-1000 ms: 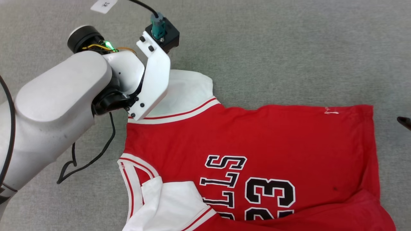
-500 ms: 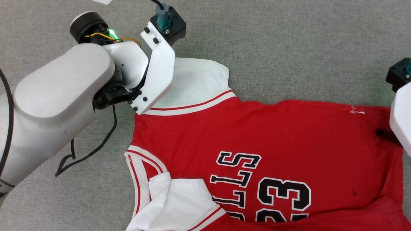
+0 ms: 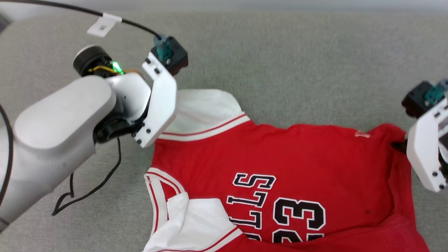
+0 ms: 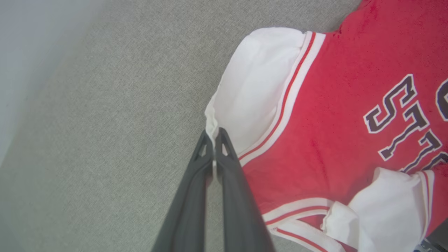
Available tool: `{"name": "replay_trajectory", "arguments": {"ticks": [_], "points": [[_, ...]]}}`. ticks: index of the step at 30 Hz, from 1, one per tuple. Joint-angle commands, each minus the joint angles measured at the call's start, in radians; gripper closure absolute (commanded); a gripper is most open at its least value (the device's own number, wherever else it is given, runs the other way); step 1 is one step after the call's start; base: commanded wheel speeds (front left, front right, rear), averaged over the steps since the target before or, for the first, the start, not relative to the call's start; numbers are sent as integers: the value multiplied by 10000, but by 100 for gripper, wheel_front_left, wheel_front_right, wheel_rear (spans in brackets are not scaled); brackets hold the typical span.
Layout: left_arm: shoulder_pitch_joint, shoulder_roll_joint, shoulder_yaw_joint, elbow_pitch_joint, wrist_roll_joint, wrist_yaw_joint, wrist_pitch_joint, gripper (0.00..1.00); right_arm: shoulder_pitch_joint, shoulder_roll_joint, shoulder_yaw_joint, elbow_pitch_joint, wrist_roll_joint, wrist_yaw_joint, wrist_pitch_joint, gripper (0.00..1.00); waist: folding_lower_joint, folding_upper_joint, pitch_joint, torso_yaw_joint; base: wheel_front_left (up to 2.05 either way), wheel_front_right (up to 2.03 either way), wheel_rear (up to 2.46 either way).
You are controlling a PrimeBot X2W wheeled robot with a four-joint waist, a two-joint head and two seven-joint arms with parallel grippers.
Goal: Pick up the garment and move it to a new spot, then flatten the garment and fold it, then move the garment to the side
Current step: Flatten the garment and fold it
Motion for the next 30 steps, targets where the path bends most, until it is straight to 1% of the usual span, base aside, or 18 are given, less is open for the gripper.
{"name": "replay_trajectory", "arguments": {"ticks": [1, 7, 10, 17, 23, 30], "points": [[257, 163, 13, -157, -55, 0, -81, 100, 328, -150, 49, -124, 75, -9, -247, 100, 0, 0, -685, 16, 0, 0, 0], [1202, 859, 6, -1149, -213, 0, -112, 100, 1401, -664, -117, -644, 342, -9, -1120, 100, 0, 0, -1417, 111, 0, 0, 0], [1751, 1292, 11, -1675, -57, 0, 151, 100, 2015, -870, -279, -847, 368, -7, -1422, 100, 0, 0, -1723, 179, 0, 0, 0], [3154, 1957, 11, -2912, -151, 203, 674, 100, 3592, -1160, -942, -1107, 537, -9, -1892, 100, 0, 0, -2275, 333, 0, 0, 0], [4321, 2315, 10, -3541, -172, 315, 1070, 100, 4848, -1037, -1354, -1117, 615, -9, -1977, 100, 0, 0, -2383, 379, 0, 0, 0], [5381, 2335, 11, -3733, -88, 317, 1170, 100, 5664, -945, -1492, -1031, 477, -9, -1903, 100, 0, 0, -2115, 364, 0, 0, 0]]}}
